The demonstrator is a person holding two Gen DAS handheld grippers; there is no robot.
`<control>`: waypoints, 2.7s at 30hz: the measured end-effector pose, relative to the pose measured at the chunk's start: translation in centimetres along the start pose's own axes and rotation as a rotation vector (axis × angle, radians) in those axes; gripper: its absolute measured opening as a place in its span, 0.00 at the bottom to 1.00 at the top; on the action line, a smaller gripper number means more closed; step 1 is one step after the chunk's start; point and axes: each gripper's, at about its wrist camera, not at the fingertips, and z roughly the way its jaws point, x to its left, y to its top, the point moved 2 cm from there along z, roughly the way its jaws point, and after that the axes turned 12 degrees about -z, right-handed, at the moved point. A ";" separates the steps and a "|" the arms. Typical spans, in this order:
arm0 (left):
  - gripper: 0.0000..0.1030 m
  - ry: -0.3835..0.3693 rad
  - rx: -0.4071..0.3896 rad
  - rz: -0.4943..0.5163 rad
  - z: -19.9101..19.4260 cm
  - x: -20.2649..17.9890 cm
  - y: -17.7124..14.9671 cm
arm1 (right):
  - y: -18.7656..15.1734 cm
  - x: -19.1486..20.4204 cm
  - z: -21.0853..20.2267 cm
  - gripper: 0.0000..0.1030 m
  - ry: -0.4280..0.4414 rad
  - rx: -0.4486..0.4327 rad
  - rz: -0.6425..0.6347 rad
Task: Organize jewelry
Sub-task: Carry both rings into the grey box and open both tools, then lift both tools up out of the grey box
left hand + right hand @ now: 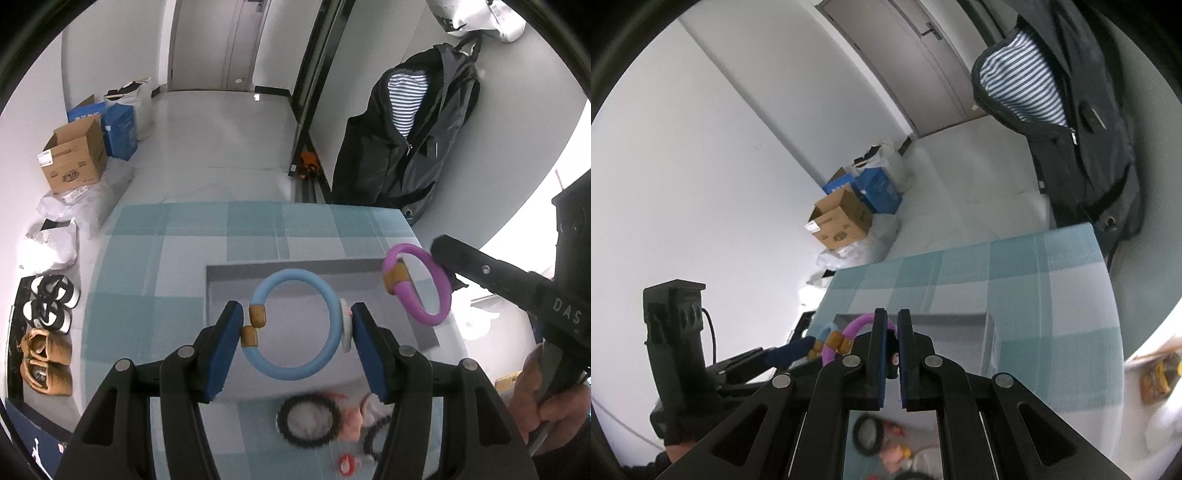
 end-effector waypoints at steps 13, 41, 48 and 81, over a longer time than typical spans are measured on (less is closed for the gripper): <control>0.53 -0.040 0.074 -0.052 3.0 1.1 1.1 | -0.3 -0.9 4.0 0.04 -0.024 0.072 -0.036; 0.78 -0.179 0.046 -0.141 0.1 1.6 1.3 | -0.4 -0.6 0.7 0.62 -0.022 0.023 -0.014; 0.78 -0.016 -0.074 -0.019 -2.1 0.8 -0.5 | -1.0 0.4 -1.5 0.84 -0.049 -0.001 -0.060; 0.84 0.102 -0.005 0.036 -3.3 1.8 -10.8 | -13.4 3.5 -3.4 0.99 -0.141 0.265 -0.383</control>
